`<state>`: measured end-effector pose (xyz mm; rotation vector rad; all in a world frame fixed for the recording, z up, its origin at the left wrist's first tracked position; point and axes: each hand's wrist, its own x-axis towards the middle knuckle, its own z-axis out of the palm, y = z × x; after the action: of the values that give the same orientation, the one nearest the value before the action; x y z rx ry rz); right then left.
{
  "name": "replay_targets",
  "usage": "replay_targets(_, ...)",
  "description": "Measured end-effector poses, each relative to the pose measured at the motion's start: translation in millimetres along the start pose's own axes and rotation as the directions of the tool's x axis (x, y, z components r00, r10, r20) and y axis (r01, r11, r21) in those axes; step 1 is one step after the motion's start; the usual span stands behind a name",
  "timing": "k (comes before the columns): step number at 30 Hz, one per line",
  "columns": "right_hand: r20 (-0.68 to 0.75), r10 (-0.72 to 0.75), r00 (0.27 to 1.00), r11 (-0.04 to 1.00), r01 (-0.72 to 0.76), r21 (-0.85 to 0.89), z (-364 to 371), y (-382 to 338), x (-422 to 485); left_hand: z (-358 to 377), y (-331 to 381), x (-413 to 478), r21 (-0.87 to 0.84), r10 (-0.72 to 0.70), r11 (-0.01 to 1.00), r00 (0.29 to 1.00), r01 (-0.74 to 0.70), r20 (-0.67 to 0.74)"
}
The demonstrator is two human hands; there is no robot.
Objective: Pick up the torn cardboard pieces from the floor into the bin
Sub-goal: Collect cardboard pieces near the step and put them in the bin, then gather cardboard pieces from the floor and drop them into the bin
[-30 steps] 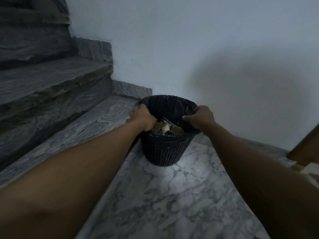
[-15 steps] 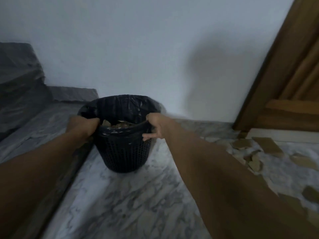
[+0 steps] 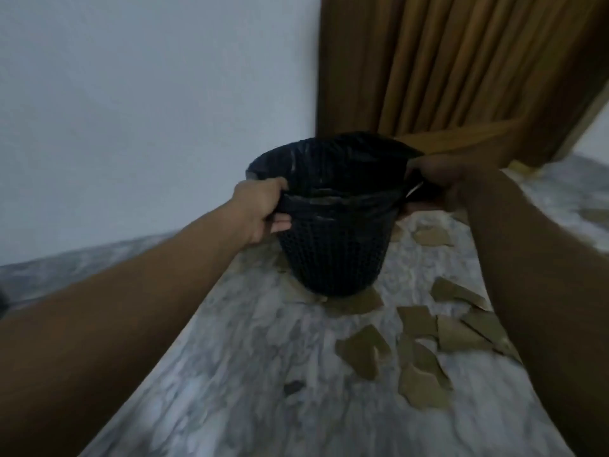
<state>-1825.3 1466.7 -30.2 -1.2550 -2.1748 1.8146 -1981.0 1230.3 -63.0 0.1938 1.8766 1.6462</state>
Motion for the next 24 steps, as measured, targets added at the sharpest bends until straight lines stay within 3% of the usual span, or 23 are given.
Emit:
replay_targets(4,-0.144,0.012,0.989,0.995,0.003,0.104,-92.0,35.5,-3.4,102.4,24.5,6.2,0.162,0.02,0.987,1.0,-0.021,0.01)
replay_targets(7,-0.225,0.054,0.973,0.956,0.014,0.292,-148.4,56.8,-8.3,160.4,46.4,17.7,0.265,0.01,0.964,0.999,-0.023,0.052)
replay_targets(10,-0.231,0.066,0.971,0.875,0.054,0.48,-178.6,74.8,-3.9,205.0,61.3,35.7,0.263,0.028,0.963,0.989,-0.067,0.147)
replay_targets(17,-0.338,0.085,0.937,0.632,0.212,0.746,-160.6,111.3,81.1,245.7,56.5,108.1,0.224,-0.021,0.972,0.921,-0.072,0.388)
replay_targets(24,-0.399,0.162,0.903,0.606,0.228,0.762,-111.6,122.2,166.7,239.5,15.5,206.5,0.3,-0.076,0.952,0.907,-0.057,0.414)
